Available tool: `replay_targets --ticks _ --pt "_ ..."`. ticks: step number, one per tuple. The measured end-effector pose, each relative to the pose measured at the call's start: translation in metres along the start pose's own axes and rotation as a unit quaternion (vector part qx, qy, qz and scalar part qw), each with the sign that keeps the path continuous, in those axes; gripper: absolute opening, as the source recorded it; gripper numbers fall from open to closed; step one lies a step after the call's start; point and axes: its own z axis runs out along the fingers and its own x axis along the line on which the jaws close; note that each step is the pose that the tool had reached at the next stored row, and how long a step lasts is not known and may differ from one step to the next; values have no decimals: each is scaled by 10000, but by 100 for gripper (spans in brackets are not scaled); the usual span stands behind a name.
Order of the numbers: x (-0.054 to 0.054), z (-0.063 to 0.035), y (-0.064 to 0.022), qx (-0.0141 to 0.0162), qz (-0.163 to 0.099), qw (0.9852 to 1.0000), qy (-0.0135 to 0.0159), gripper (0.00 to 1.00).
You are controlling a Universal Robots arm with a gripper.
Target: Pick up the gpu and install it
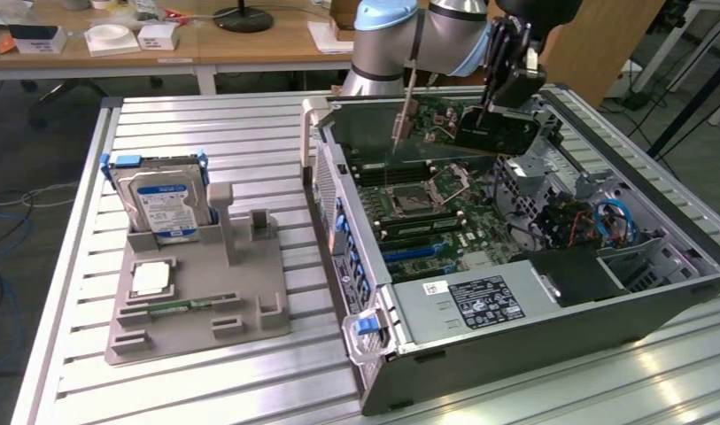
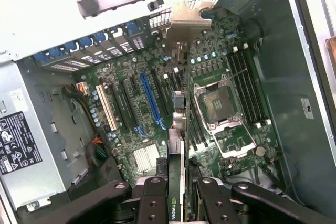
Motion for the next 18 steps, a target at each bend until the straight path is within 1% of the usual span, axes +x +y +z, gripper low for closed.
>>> replay_targets --ticks 9,18 --pt "0 0 0 -7 -260 9997 1 26" --pt "0 0 0 -14 -526 9986 2 26"
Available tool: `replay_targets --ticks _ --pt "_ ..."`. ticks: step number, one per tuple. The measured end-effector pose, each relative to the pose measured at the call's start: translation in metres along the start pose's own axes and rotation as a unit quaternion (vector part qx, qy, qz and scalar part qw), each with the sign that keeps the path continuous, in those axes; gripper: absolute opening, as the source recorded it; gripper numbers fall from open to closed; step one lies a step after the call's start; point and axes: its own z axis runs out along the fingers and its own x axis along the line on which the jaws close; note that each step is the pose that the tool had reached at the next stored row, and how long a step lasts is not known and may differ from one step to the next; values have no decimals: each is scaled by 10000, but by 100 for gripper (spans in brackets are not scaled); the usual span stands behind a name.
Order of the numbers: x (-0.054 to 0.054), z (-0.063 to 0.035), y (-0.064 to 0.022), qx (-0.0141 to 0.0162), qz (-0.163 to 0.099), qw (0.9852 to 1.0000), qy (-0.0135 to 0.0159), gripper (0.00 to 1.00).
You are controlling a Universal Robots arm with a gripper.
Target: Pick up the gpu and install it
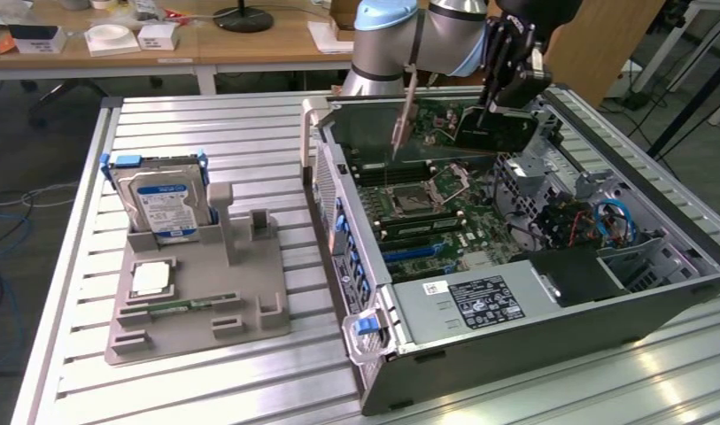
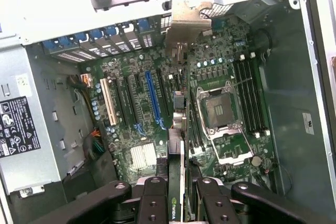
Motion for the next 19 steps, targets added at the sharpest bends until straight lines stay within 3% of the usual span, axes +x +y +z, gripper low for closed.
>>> replay_targets --ticks 10,19 --pt "0 0 0 -9 -332 9994 2 26" --pt "0 0 0 -17 -627 9980 3 26"
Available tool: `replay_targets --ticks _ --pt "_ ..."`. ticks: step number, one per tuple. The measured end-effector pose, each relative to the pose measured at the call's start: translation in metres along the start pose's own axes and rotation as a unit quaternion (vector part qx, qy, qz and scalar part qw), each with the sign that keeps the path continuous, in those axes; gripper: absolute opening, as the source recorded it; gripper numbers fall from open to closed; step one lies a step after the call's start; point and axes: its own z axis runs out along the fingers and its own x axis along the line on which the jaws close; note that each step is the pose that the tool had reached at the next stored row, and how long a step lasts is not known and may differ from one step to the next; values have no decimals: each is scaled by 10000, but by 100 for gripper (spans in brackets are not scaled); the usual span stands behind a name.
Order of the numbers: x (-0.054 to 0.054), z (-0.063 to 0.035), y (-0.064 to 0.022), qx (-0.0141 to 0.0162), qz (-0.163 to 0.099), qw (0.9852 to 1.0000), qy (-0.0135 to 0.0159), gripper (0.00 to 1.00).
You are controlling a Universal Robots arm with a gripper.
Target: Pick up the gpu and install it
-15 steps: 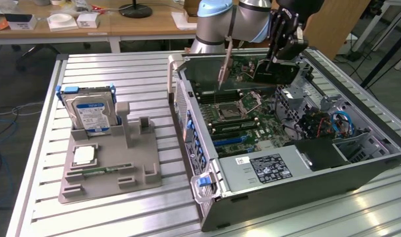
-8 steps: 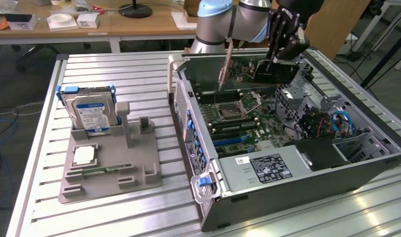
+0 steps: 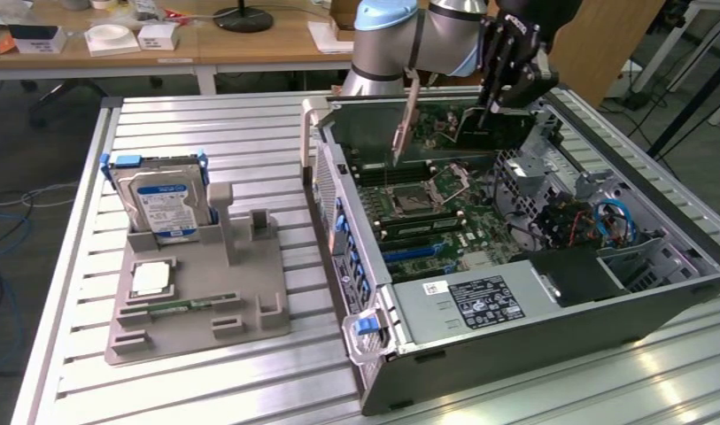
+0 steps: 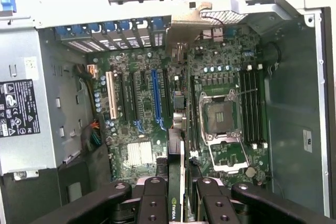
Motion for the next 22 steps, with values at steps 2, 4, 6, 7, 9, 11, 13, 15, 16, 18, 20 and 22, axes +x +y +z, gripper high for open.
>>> replay_targets --ticks 2,4,6,7,9,11,13,15,16,18,20,22 --pt "0 0 0 -3 -101 9999 0 26" --pt "0 0 0 -6 -208 9998 1 26" --pt "0 0 0 -9 -314 9995 2 26" --pt "0 0 0 -10 -362 9993 1 26" --pt "0 0 0 -12 -450 9990 2 26" --pt "0 0 0 -15 -534 9986 3 26" --pt "0 0 0 -17 -608 9981 3 26" --pt "0 0 0 -18 -664 9978 3 26" --pt "0 0 0 -19 -681 9977 3 26" --pt "0 0 0 -19 -703 9975 4 26" --pt "0 0 0 -20 -709 9975 3 26" --pt "0 0 0 -20 -715 9974 3 26"
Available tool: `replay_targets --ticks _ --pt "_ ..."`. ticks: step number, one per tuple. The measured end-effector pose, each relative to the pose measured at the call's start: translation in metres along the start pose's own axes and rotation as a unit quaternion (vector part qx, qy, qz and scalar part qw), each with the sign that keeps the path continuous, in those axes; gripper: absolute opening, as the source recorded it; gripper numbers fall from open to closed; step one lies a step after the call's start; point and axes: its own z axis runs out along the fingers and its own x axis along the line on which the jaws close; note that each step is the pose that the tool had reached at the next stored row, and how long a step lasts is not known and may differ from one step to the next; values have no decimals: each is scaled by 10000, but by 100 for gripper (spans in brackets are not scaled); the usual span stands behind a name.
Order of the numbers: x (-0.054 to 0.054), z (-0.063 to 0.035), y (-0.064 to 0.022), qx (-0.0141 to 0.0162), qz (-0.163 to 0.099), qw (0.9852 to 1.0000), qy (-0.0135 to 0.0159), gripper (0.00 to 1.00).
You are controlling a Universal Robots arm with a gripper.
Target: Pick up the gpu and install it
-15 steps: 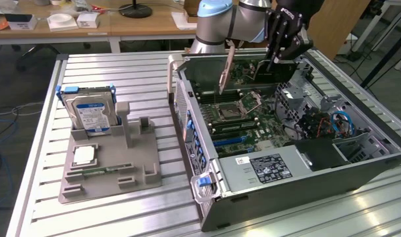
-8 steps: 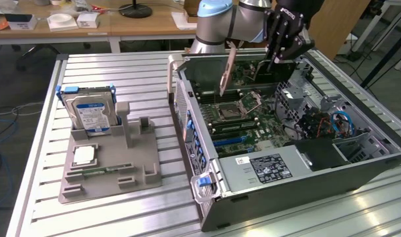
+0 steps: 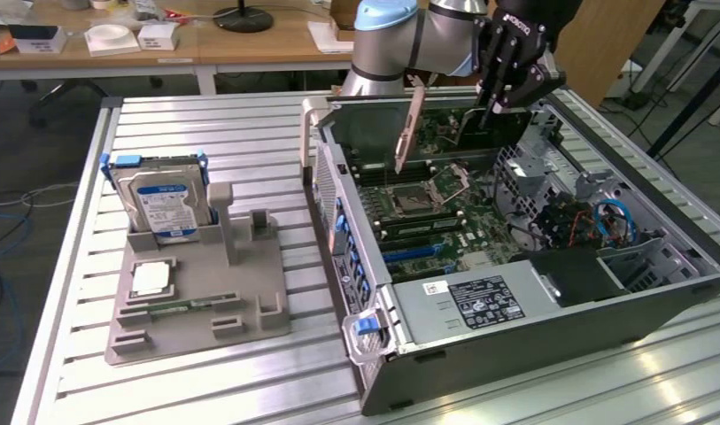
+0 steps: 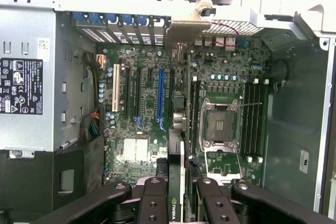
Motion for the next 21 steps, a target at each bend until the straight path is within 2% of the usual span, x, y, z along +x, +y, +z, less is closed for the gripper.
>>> replay_targets --ticks 21 --pt "0 0 0 -2 -65 10000 0 26"
